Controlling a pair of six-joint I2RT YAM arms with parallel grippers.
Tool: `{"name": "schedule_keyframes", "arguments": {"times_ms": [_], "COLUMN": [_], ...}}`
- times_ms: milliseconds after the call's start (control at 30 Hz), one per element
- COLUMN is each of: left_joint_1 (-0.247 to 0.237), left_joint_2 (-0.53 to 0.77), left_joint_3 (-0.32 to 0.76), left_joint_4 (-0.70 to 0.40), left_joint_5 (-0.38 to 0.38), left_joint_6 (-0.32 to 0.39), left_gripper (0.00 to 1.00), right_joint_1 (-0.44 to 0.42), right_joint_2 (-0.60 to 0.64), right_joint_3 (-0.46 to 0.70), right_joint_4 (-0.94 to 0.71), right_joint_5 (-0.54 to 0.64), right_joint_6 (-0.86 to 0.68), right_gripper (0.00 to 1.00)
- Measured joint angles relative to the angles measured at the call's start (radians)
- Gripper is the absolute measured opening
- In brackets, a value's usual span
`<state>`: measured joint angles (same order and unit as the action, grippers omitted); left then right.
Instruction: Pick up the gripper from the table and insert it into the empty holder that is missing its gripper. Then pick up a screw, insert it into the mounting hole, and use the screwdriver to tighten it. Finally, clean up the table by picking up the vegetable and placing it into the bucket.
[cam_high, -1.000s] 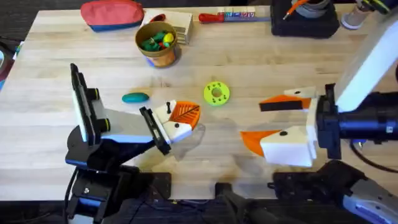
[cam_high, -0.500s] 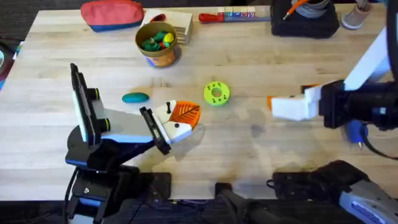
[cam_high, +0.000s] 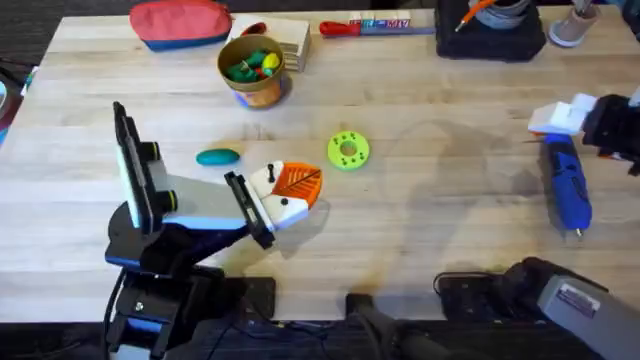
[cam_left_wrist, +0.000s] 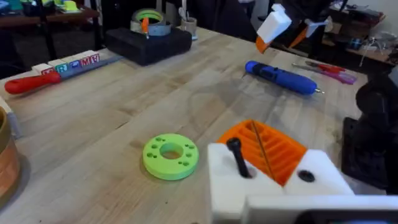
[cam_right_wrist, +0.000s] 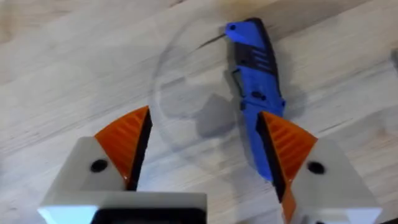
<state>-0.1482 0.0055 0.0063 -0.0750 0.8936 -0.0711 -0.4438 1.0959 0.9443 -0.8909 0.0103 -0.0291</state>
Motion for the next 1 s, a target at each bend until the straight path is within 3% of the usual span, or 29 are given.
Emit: {"name": "schedule_keyframes", "arguments": {"times_ms": [67, 100, 500, 767, 1000], "left_joint_1": [0.0, 0.0, 0.0, 0.0, 0.0], "left_joint_2": [0.0, 0.0, 0.0, 0.0, 0.0], "left_joint_3": [0.0, 0.0, 0.0, 0.0, 0.0], "left_joint_4": [0.0, 0.0, 0.0, 0.0, 0.0], "left_joint_5": [0.0, 0.0, 0.0, 0.0, 0.0], "left_joint_6": [0.0, 0.0, 0.0, 0.0, 0.0], "left_gripper": [0.006, 0.006, 0.006, 0.006, 0.006], "right_joint_1": [-0.059, -0.104, -0.147, -0.207, -0.211], "right_joint_2": [0.081, 0.177, 0.392, 0.492, 0.538], "right_joint_3": [0.001, 0.008, 0.035, 0.037, 0.054], "right_joint_4": [0.025, 0.031, 0.121, 0.168, 0.194], "right_joint_5": [0.004, 0.011, 0.062, 0.071, 0.046], "right_joint_6": [-0.048, -0.155, -0.455, -0.5, -0.503], "right_gripper": [0.992, 0.992, 0.991, 0.977, 0.883]}}
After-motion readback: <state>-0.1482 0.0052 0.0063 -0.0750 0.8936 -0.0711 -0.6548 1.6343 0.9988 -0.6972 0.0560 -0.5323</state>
